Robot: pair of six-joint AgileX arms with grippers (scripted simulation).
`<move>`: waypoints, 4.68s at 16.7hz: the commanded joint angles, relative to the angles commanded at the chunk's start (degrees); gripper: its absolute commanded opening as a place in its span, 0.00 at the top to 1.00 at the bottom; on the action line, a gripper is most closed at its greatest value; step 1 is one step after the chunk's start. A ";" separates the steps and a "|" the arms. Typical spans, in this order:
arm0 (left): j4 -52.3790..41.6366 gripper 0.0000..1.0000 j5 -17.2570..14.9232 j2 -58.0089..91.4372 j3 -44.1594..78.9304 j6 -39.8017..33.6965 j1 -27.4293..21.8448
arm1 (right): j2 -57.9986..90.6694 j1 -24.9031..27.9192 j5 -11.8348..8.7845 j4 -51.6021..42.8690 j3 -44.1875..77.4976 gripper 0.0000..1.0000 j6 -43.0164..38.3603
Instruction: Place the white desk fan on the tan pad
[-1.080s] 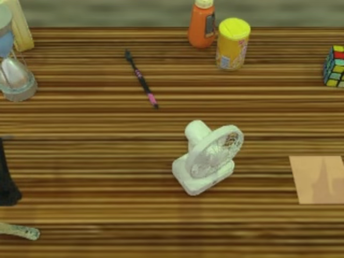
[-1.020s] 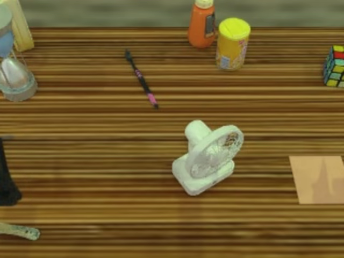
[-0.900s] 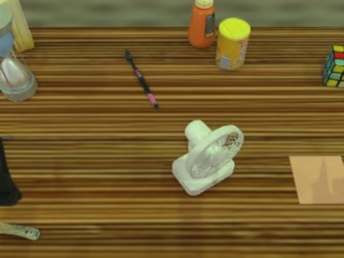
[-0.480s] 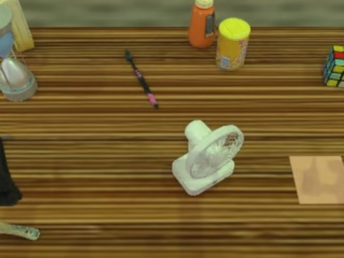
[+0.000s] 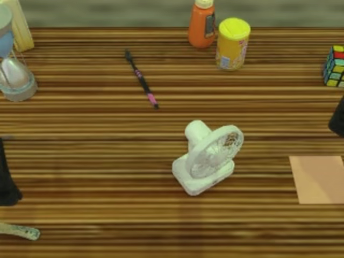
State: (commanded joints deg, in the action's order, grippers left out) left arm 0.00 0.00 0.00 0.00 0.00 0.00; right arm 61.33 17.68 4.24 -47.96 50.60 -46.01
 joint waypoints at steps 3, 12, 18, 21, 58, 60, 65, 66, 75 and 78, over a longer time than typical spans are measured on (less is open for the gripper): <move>0.00 0.00 0.00 0.00 0.00 0.00 0.00 | 16.53 5.26 0.17 -11.82 15.67 0.00 -12.84; 0.00 0.00 0.00 0.00 0.00 0.00 0.00 | 53.85 18.67 -2.70 -34.08 57.79 0.00 -44.13; 0.00 0.00 0.00 0.00 0.00 0.00 0.00 | 60.85 21.54 -4.11 -36.90 66.37 0.00 -50.55; 0.00 0.00 0.00 0.00 0.00 0.00 0.00 | 60.85 21.54 -4.11 -36.90 66.37 0.00 -50.55; 0.00 0.00 0.00 0.00 0.00 0.00 0.00 | 59.85 21.55 -4.15 -25.48 54.21 1.00 -50.66; 0.00 0.00 0.00 0.00 0.00 0.00 0.00 | 60.08 21.59 -4.23 -27.66 56.42 1.00 -50.85; 0.00 0.00 0.00 0.00 0.00 0.00 0.00 | 60.56 21.98 -4.14 -36.28 65.70 1.00 -50.65; 0.00 0.00 0.00 0.00 0.00 0.00 0.00 | 60.52 22.00 -4.12 -36.92 66.34 1.00 -50.56; 0.00 0.00 0.00 0.00 0.00 0.00 0.00 | 54.62 15.95 -4.23 -35.26 59.78 1.00 -51.58; 0.00 0.00 0.00 0.00 0.00 0.00 0.00 | 47.24 8.56 -4.24 -33.33 49.98 1.00 -52.91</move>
State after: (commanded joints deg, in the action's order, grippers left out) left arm 0.00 0.00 0.00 0.00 0.00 0.00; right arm 108.57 26.24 0.00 -81.30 100.58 -98.93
